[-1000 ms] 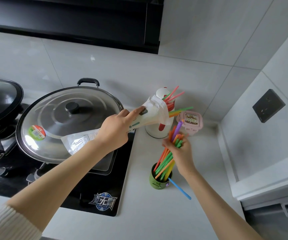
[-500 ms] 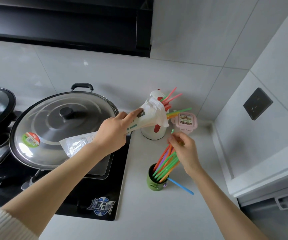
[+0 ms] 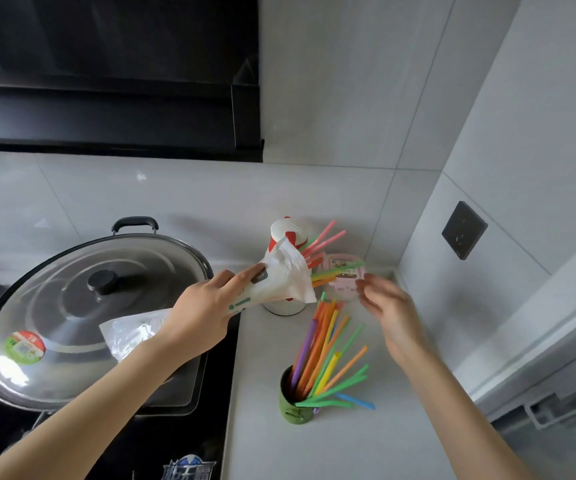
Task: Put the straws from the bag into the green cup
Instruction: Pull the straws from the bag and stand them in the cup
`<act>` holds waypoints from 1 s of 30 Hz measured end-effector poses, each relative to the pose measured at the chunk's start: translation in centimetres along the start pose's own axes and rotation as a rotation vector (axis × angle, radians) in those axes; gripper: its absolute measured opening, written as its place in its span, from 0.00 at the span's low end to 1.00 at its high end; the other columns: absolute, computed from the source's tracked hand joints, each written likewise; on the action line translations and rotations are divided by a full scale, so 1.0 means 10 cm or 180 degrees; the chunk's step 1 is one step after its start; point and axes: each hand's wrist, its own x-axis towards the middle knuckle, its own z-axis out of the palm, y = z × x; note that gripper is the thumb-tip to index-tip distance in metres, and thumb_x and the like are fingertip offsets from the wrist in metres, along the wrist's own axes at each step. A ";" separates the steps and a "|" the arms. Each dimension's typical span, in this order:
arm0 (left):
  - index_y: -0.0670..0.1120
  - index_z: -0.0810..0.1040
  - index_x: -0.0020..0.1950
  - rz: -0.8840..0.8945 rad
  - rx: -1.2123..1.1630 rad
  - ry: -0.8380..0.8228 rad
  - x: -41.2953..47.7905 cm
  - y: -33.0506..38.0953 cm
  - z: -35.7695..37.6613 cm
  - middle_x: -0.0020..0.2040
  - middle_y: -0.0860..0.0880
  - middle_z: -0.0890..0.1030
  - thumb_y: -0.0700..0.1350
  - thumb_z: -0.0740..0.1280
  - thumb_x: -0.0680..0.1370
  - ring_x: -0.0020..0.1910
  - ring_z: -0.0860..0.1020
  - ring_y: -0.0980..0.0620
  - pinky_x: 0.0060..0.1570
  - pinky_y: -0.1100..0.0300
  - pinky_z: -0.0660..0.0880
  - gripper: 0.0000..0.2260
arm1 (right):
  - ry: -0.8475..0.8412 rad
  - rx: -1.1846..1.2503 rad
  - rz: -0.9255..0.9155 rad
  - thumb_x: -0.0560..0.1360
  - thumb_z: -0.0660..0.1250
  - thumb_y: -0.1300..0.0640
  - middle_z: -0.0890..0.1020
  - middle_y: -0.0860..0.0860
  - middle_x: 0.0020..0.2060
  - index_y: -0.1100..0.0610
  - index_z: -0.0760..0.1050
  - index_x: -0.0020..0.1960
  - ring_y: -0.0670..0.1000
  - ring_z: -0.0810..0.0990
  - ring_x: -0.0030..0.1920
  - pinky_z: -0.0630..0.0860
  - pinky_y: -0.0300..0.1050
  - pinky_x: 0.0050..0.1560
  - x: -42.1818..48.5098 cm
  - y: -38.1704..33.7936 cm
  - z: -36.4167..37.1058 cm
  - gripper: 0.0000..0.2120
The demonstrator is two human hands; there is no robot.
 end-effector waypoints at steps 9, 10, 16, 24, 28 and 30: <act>0.54 0.60 0.71 0.0683 -0.0075 -0.0115 0.00 0.12 -0.08 0.49 0.48 0.79 0.31 0.61 0.63 0.34 0.76 0.45 0.32 0.56 0.75 0.39 | -0.1042 0.1172 0.0544 0.69 0.69 0.50 0.83 0.53 0.49 0.52 0.81 0.47 0.52 0.82 0.47 0.77 0.47 0.42 -0.14 -0.22 0.41 0.09; 0.54 0.60 0.71 0.0801 -0.0009 -0.0126 -0.01 0.14 -0.08 0.49 0.47 0.79 0.31 0.60 0.63 0.34 0.76 0.45 0.32 0.56 0.75 0.39 | -0.0945 0.1264 0.0532 0.71 0.66 0.50 0.82 0.54 0.52 0.53 0.82 0.44 0.53 0.81 0.52 0.77 0.48 0.46 -0.12 -0.23 0.45 0.08; 0.54 0.60 0.71 0.0755 -0.0044 -0.0163 -0.06 0.16 -0.06 0.49 0.47 0.79 0.28 0.65 0.62 0.36 0.76 0.45 0.33 0.56 0.76 0.42 | -0.0512 0.1536 0.0318 0.81 0.52 0.46 0.82 0.55 0.56 0.54 0.78 0.32 0.50 0.79 0.60 0.66 0.52 0.69 -0.12 -0.23 0.48 0.26; 0.53 0.62 0.71 0.0590 -0.0080 -0.0133 -0.18 0.05 -0.09 0.51 0.48 0.79 0.27 0.66 0.62 0.36 0.77 0.44 0.32 0.56 0.76 0.42 | 0.0160 0.2644 0.0041 0.80 0.52 0.42 0.64 0.47 0.15 0.54 0.59 0.27 0.46 0.65 0.17 0.70 0.37 0.26 -0.03 -0.48 0.10 0.26; 0.53 0.62 0.71 0.0583 -0.0021 -0.0139 -0.20 -0.01 -0.09 0.52 0.48 0.79 0.27 0.66 0.62 0.36 0.78 0.44 0.33 0.55 0.76 0.42 | 0.0108 0.2822 -0.0097 0.81 0.49 0.45 0.56 0.46 0.13 0.53 0.55 0.19 0.45 0.54 0.14 0.55 0.34 0.19 0.07 -0.55 -0.20 0.32; 0.53 0.63 0.71 0.0548 0.0027 -0.0159 -0.22 -0.05 -0.10 0.51 0.49 0.79 0.27 0.67 0.61 0.35 0.77 0.44 0.32 0.58 0.75 0.42 | 0.0217 0.2877 -0.0182 0.80 0.51 0.47 0.56 0.47 0.13 0.53 0.54 0.20 0.46 0.54 0.15 0.55 0.35 0.19 0.09 -0.61 -0.36 0.30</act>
